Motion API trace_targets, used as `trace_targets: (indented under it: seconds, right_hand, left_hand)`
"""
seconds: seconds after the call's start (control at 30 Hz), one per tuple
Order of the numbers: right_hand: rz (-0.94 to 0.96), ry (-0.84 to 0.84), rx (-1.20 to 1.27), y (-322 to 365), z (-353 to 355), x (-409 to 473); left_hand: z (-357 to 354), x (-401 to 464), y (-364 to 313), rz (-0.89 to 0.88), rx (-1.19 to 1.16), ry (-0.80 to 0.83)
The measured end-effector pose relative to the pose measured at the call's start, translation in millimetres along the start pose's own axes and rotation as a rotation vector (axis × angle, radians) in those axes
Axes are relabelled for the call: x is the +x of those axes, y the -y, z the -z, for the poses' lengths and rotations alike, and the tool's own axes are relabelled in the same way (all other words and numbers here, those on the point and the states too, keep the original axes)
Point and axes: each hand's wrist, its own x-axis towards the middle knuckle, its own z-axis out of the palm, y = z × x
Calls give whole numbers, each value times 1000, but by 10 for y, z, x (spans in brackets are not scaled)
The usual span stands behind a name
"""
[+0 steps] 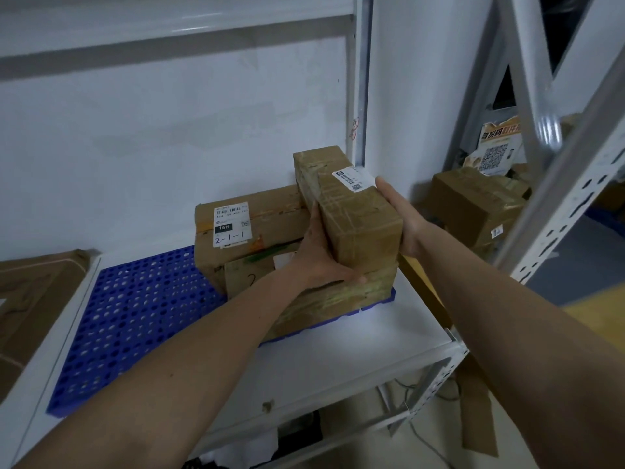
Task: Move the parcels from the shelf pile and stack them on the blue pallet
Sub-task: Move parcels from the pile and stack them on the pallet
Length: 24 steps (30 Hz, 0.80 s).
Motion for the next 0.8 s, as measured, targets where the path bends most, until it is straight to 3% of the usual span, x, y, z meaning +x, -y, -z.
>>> trace_targets:
  seconds: [0.23, 0.8]
  right_hand:
    - [21, -10, 25, -63, 34, 79]
    - [-8, 42, 86, -94, 87, 123]
  left_hand:
    - [73, -1, 93, 75, 314, 36]
    - [-172, 37, 134, 81, 396, 2]
